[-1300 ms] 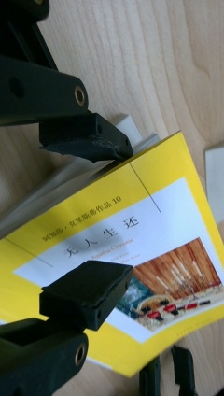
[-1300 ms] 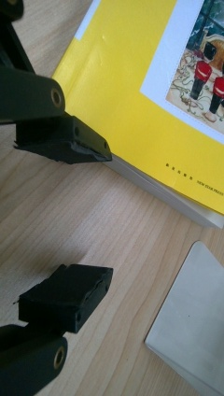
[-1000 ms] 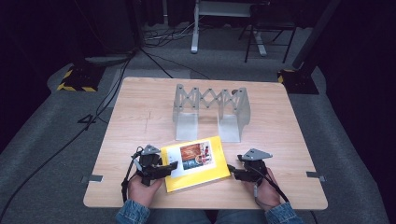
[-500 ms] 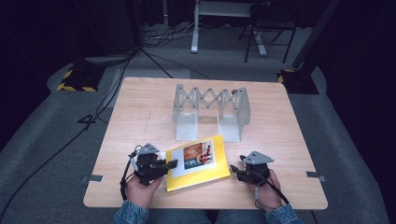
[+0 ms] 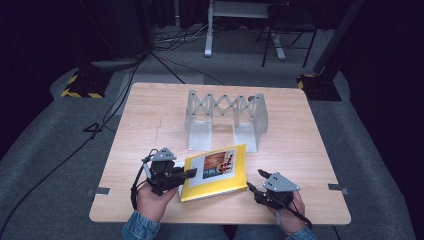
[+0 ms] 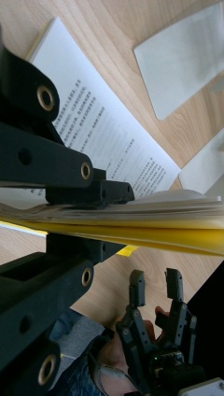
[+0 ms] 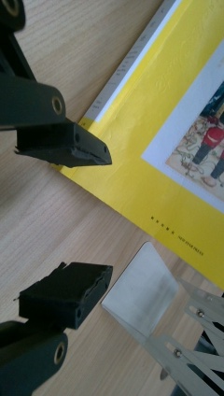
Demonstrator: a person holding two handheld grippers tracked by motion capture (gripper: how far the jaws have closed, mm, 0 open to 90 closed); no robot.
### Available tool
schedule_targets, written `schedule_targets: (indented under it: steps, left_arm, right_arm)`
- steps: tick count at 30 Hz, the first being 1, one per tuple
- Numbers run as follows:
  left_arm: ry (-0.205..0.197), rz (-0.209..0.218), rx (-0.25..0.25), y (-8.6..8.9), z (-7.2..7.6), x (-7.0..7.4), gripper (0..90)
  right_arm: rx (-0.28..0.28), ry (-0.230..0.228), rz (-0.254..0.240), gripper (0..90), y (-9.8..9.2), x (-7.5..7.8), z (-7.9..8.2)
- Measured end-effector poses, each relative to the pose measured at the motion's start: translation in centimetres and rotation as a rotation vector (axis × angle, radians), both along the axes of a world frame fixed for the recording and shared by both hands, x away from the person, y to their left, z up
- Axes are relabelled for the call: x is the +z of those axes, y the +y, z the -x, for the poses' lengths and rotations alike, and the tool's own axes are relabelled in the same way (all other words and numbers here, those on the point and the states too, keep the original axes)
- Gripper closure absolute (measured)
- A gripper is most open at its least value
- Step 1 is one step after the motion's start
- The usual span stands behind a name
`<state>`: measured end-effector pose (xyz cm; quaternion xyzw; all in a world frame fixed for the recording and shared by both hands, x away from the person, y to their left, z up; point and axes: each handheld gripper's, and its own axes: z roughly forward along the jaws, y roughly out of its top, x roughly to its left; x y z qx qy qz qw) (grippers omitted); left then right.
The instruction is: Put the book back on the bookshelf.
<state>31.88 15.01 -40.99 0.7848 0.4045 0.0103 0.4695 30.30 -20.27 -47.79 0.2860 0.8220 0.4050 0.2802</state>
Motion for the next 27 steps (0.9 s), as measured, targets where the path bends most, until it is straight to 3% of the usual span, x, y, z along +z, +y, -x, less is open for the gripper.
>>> schedule_targets:
  steps: [3, 8, 17, 21, 23, 27]
  left_arm:
    - [-0.015, -0.012, -0.015, -0.4, 0.0, 0.7, 79.3]
    - [-0.03, -0.023, -0.037, -1.1, 0.2, 1.5, 79.4]
    - [-0.041, -0.006, -0.064, -1.5, 0.6, 2.5, 79.8]
    - [-0.037, 0.019, -0.077, -1.5, 0.7, 2.9, 80.0]
    - [-0.029, 0.034, -0.08, -1.6, 0.8, 2.9, 80.1]
    - [-0.015, 0.045, -0.083, -1.6, 0.6, 2.7, 80.1]
  right_arm:
    - [0.012, -0.004, 0.011, 37.2, 0.4, 0.0, 0.6]
    - [0.024, -0.05, 0.044, 31.3, 1.6, 0.1, 1.7]
    - [0.076, -0.06, 0.121, 26.3, 3.9, -0.4, 2.1]
    - [0.09, -0.101, 0.178, 25.3, 5.1, -0.9, 2.2]
    - [0.082, -0.149, 0.213, 23.8, 5.8, -1.2, 2.3]
    - [0.077, -0.179, 0.254, 24.1, 6.6, -1.5, 2.2]
